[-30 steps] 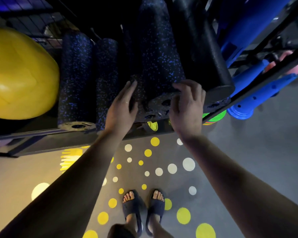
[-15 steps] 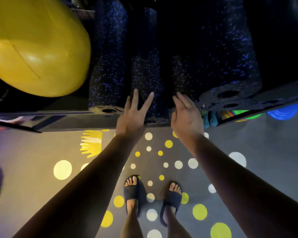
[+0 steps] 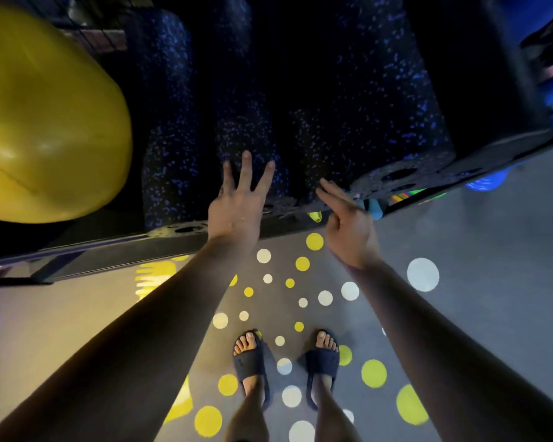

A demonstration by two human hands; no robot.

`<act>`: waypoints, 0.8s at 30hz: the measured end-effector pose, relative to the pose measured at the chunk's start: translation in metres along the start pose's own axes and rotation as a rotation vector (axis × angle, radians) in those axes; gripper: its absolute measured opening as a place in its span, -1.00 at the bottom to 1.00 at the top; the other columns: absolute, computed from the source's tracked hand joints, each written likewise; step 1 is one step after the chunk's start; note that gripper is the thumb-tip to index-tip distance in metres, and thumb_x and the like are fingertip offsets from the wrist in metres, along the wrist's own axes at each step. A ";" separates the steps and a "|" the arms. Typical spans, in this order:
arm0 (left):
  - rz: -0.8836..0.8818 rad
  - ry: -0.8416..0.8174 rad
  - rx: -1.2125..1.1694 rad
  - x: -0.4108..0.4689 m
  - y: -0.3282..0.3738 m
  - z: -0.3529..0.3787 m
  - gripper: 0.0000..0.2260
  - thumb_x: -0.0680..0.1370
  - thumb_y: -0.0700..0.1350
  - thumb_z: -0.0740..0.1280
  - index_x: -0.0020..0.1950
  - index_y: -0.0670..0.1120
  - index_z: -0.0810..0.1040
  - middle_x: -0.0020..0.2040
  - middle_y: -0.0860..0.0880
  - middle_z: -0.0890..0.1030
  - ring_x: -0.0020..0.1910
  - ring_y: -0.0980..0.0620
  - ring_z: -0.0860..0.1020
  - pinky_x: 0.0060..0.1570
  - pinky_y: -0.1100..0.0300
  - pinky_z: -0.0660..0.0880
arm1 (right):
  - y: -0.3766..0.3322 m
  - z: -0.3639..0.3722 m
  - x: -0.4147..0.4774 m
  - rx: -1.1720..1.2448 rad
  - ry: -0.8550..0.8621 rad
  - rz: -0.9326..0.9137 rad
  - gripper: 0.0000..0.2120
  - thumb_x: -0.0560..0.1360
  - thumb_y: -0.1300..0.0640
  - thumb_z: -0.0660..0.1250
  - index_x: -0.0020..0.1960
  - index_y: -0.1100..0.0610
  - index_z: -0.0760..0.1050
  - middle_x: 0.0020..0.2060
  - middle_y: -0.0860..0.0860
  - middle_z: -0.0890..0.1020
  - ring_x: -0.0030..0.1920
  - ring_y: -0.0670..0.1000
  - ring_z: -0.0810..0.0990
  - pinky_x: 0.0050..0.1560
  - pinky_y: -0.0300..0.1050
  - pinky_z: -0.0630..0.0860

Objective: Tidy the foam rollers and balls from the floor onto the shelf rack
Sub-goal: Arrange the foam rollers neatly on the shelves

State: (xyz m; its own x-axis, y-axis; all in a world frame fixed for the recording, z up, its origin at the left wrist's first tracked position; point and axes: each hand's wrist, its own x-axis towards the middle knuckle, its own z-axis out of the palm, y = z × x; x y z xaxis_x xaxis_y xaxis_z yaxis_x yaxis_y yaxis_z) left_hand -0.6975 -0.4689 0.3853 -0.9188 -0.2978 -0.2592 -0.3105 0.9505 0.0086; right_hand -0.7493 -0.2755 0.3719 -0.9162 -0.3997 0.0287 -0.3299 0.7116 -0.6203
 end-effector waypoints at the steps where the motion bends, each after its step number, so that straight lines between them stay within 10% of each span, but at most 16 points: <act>1: 0.002 -0.008 -0.005 0.000 0.001 0.002 -0.05 0.57 -0.23 0.41 0.63 0.20 -0.23 0.68 -0.05 -0.18 0.64 -0.26 0.01 0.00 -0.01 0.61 | -0.002 0.001 0.000 0.005 -0.003 0.016 -0.45 0.41 0.43 0.07 0.32 0.34 0.58 0.36 0.18 0.58 0.40 0.11 0.53 0.45 -0.34 0.24; 16: 0.014 0.089 0.043 -0.019 0.004 0.018 -0.22 0.56 -0.02 0.42 0.66 0.13 0.04 0.68 -0.11 0.06 0.57 -0.30 0.24 -0.04 -0.09 0.64 | -0.011 0.011 -0.006 -0.095 -0.088 0.014 -0.48 0.47 0.53 0.17 0.41 0.37 0.48 0.45 0.18 0.48 0.52 0.10 0.38 0.51 -0.27 0.15; 24: 0.063 0.036 -0.273 -0.021 -0.007 0.015 -0.16 0.59 -0.09 0.40 0.67 0.16 -0.09 0.69 -0.02 -0.08 0.65 -0.19 -0.03 0.53 -0.17 0.27 | -0.014 0.015 -0.006 -0.231 -0.118 -0.024 -0.51 0.48 0.43 0.20 0.38 0.27 0.54 0.44 0.13 0.51 0.52 0.11 0.38 0.54 0.10 0.31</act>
State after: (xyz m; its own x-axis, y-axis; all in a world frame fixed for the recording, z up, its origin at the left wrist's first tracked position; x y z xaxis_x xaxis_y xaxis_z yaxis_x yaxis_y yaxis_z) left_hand -0.6727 -0.4678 0.3757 -0.9451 -0.2460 -0.2152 -0.3018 0.9098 0.2850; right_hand -0.7362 -0.2916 0.3683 -0.8791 -0.4731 -0.0586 -0.4068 0.8086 -0.4250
